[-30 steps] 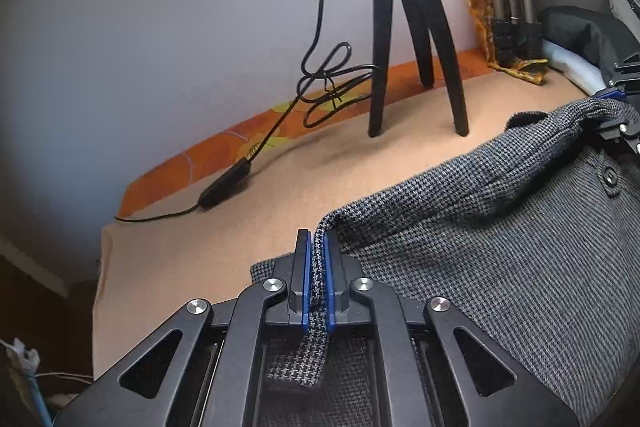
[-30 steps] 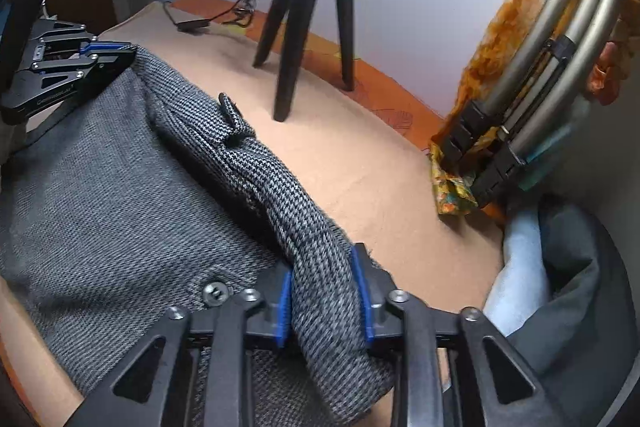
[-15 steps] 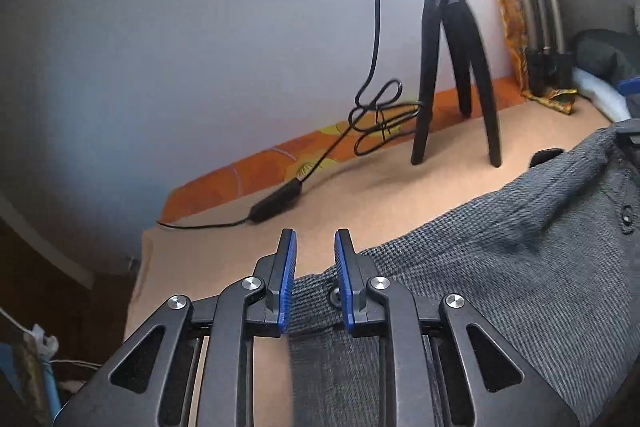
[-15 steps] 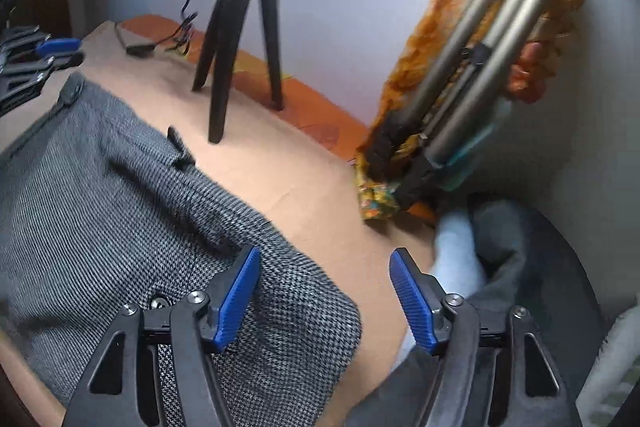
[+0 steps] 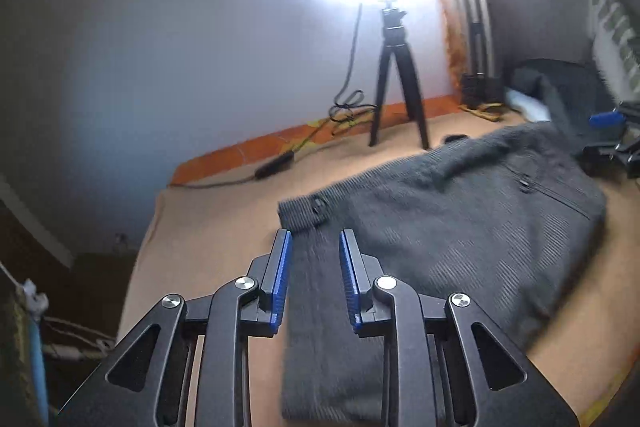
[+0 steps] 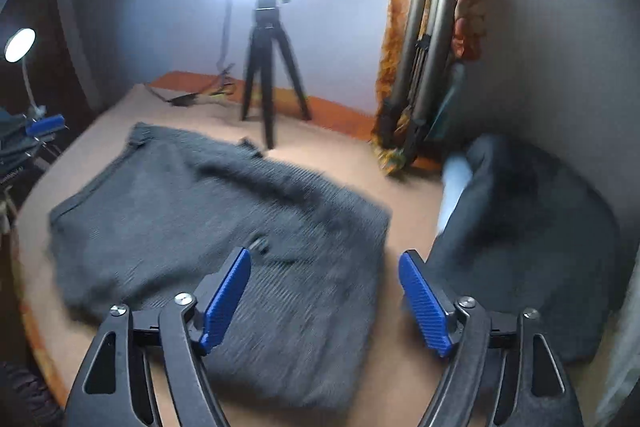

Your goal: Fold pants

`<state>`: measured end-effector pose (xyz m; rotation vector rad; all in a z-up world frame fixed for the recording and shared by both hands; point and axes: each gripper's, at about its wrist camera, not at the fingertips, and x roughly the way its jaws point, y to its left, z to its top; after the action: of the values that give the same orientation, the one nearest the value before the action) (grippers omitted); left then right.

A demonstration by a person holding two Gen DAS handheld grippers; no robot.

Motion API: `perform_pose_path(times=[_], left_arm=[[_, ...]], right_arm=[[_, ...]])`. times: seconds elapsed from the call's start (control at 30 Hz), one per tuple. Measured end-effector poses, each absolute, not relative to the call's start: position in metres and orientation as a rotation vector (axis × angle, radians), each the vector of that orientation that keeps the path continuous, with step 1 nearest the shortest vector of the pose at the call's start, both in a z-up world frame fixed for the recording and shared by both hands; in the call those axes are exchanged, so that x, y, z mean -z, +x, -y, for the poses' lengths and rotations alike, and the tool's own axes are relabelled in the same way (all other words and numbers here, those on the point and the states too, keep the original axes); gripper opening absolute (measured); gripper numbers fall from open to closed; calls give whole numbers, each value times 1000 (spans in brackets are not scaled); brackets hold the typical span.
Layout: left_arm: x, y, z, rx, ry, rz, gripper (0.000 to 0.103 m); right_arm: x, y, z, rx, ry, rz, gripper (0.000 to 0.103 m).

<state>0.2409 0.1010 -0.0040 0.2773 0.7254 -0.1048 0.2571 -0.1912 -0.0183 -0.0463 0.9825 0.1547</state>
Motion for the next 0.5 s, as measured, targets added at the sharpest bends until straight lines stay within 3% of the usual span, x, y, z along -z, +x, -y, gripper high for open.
perform_pose_path(times=[0.1,0.5], left_arm=[[8,210,-92,168,258,-748,23],[61,140,-29,391,351,-834,23]], right_arm=[[23,223,182,-162,10,-990,85],[69,177,206,-78,421,-1079,85]])
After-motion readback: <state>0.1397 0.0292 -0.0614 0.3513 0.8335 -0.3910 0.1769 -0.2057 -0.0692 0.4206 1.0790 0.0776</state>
